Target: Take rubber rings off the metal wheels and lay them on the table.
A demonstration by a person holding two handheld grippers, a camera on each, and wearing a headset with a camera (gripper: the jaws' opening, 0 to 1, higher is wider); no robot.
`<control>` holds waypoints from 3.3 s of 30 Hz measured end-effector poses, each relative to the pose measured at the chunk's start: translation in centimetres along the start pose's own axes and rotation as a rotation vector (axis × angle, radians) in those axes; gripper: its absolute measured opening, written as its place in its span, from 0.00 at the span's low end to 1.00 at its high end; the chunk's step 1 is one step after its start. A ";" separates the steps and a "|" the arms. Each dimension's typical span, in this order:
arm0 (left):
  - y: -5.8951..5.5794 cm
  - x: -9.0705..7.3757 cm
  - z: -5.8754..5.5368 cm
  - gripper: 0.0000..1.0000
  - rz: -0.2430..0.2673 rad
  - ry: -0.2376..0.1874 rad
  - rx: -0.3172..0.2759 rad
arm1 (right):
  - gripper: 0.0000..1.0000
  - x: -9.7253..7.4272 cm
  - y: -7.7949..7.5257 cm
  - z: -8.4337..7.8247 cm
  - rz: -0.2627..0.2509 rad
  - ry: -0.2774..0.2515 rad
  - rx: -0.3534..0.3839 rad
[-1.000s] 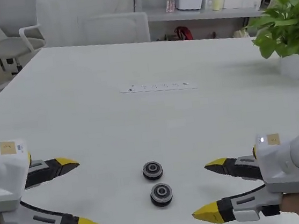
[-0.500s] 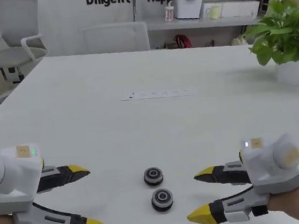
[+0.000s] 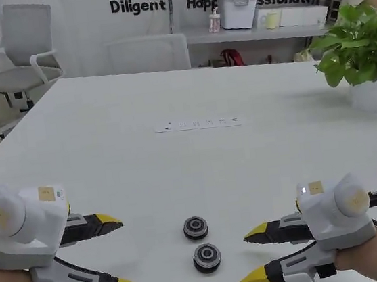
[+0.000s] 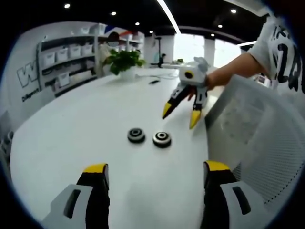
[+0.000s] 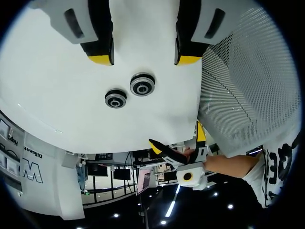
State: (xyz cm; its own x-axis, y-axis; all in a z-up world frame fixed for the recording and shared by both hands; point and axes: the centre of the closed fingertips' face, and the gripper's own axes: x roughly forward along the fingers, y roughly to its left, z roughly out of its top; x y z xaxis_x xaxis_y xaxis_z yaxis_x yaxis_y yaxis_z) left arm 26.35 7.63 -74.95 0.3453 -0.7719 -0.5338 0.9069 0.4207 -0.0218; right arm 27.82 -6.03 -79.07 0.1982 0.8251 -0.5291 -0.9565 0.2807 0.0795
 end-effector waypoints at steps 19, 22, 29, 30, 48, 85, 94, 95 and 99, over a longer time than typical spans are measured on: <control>0.4 1.9 0.8 0.79 -0.039 0.011 0.001 | 0.43 1.2 -0.1 0.5 0.053 0.035 -0.026; 0.2 2.3 0.9 0.78 -0.053 0.012 0.006 | 0.43 1.3 0.1 0.5 0.062 0.038 -0.028; -0.4 3.2 0.9 0.76 -0.083 0.024 0.016 | 0.42 1.5 0.3 1.5 0.074 0.021 -0.027; -0.4 3.3 0.7 0.75 -0.085 0.029 0.020 | 0.42 1.5 0.3 1.6 0.074 0.018 -0.026; -1.1 4.2 1.1 0.65 -0.116 0.041 0.010 | 0.37 2.3 0.5 1.7 0.086 0.061 -0.043; -1.9 8.7 2.5 0.42 -0.129 0.028 -0.026 | 0.32 2.7 0.2 1.1 0.074 0.073 -0.023; -1.9 10.1 2.1 0.30 -0.103 0.058 0.006 | 0.33 2.7 0.1 1.0 0.073 0.074 -0.026; -2.0 10.2 2.1 0.29 -0.102 0.060 0.005 | 0.33 2.7 0.1 1.0 0.073 0.075 -0.026; -2.0 10.4 2.2 0.24 -0.101 0.057 0.004 | 0.33 2.8 0.2 0.9 0.077 0.075 -0.027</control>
State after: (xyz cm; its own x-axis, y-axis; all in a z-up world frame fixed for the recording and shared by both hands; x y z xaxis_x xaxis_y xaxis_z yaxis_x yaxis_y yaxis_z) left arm 28.63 -2.34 -78.59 0.2374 -0.7819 -0.5764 0.9375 0.3399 -0.0749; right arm 28.35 -3.25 -79.78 0.1080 0.8044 -0.5842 -0.9738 0.2038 0.1006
